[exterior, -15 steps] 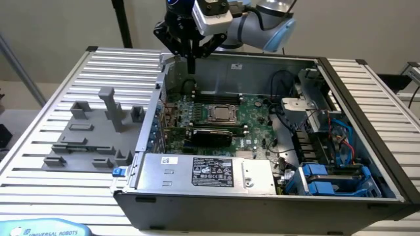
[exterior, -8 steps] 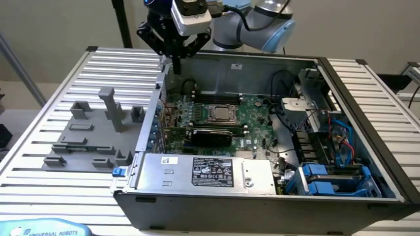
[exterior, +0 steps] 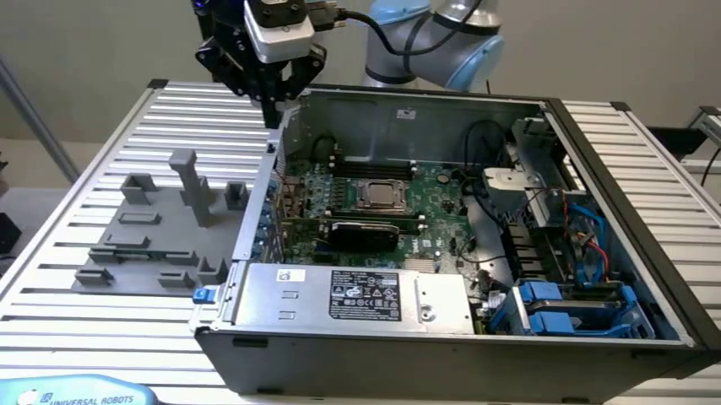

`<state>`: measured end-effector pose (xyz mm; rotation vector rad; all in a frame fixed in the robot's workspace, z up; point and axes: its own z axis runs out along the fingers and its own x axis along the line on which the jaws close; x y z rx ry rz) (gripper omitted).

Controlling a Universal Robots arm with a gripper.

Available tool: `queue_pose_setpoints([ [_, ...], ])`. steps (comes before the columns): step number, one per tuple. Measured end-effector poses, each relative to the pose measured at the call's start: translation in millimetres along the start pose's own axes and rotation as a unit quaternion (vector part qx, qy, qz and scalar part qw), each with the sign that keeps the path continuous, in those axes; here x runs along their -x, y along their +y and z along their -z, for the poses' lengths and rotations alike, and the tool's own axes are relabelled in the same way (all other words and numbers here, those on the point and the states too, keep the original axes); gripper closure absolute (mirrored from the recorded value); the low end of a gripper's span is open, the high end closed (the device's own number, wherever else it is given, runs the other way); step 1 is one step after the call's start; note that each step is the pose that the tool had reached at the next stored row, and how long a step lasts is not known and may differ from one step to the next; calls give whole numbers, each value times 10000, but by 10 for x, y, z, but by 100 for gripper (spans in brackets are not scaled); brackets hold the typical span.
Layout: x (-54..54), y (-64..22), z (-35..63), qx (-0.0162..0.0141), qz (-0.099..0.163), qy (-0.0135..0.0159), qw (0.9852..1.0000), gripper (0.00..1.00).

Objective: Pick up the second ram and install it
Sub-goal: 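Reach for the second ram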

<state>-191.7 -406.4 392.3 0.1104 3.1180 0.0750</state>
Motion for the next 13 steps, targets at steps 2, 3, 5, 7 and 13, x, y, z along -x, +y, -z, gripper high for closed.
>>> queue_pose_setpoints([
  [2,-92,-14,-1,0,0,0,10000,89],
  [3,-136,-20,-2,0,0,0,10000,89],
  [5,-225,-31,-8,0,0,0,10000,89],
  [7,-318,-43,-14,-1,0,0,10000,89],
  [13,-588,-76,-42,-1,0,0,10000,89],
])
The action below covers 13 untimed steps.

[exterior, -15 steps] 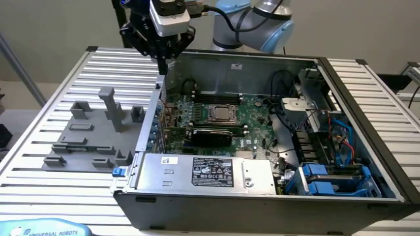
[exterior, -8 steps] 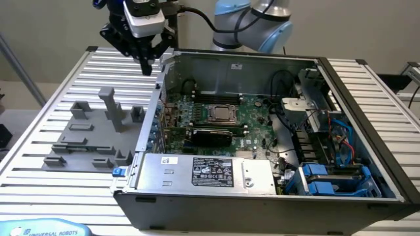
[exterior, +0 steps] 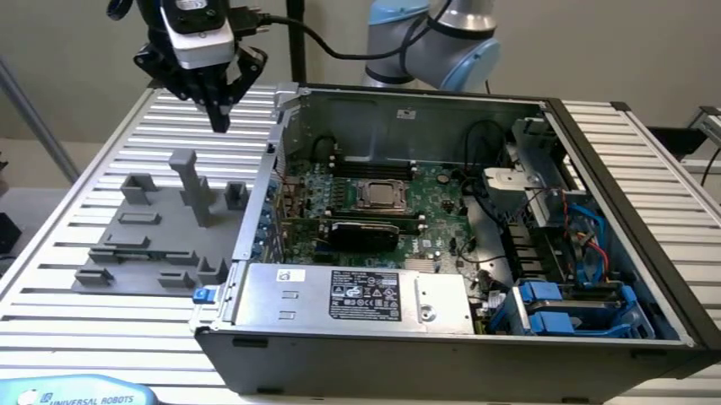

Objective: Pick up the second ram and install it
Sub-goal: 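Reach for the second ram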

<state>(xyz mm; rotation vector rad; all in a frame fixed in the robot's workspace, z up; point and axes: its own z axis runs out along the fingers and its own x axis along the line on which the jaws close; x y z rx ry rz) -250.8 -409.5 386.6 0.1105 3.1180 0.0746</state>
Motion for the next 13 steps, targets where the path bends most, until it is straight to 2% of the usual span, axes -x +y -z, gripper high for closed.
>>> queue_pose_setpoints([
  [13,-589,-64,-101,-10,0,-1,10000,89],
])
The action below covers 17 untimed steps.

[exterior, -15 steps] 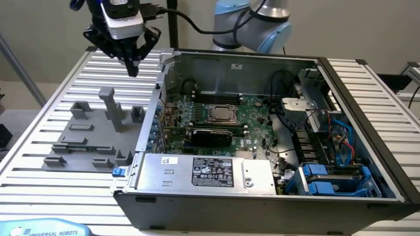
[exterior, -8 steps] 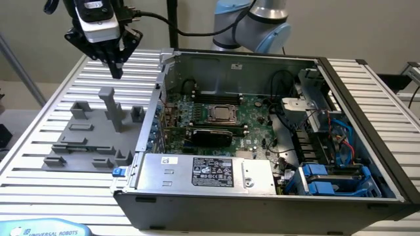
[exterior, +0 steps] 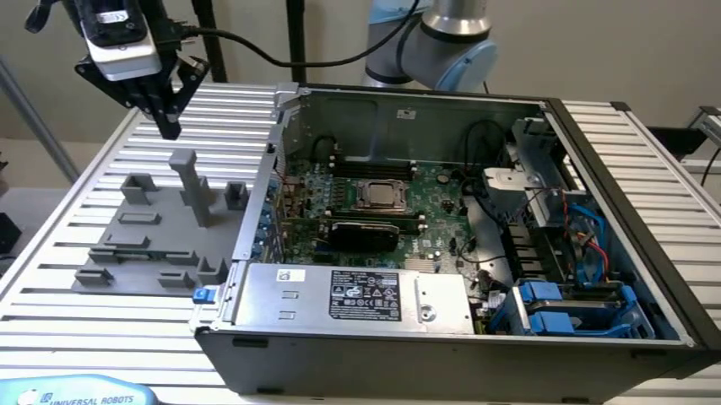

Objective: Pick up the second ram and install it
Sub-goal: 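Reach for the second ram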

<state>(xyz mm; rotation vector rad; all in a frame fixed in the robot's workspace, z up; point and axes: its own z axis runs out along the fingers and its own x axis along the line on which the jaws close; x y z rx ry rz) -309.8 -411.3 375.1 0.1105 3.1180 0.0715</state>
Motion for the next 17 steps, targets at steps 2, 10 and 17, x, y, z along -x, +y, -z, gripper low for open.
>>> queue_pose_setpoints([
  [2,-94,-11,-19,-3,1,0,10000,89],
  [10,-448,-60,-106,-8,0,7,10000,89],
  [17,-622,-139,-170,-10,-1,39,10000,89],
])
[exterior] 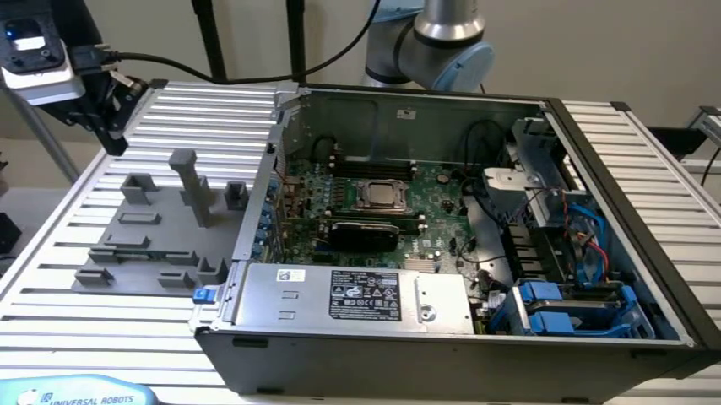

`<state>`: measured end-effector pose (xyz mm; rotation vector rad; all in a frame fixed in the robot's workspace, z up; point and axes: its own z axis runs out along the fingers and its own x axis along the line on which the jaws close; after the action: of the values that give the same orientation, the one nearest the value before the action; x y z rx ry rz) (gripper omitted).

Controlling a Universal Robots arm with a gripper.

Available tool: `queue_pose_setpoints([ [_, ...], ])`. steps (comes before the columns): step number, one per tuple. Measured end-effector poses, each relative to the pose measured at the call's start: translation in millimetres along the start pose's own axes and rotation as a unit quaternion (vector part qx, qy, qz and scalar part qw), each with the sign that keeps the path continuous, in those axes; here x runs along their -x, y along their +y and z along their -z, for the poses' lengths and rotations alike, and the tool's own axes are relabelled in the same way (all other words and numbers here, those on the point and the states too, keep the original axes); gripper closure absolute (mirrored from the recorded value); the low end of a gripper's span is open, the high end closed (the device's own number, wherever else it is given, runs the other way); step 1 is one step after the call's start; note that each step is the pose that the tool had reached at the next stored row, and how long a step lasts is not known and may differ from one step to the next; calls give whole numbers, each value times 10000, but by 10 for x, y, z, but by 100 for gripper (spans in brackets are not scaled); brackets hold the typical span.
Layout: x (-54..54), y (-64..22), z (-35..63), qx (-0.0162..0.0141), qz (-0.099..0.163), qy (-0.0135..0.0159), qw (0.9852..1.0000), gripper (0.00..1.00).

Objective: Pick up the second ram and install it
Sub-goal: 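Reach for the second ram, then pick up the second ram and move it above second insertion slot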

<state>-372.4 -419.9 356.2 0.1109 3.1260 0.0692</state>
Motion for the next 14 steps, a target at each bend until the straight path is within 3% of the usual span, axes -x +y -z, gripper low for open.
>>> queue_pose_setpoints([
  [14,-7,-9,0,0,0,1,10000,89],
])
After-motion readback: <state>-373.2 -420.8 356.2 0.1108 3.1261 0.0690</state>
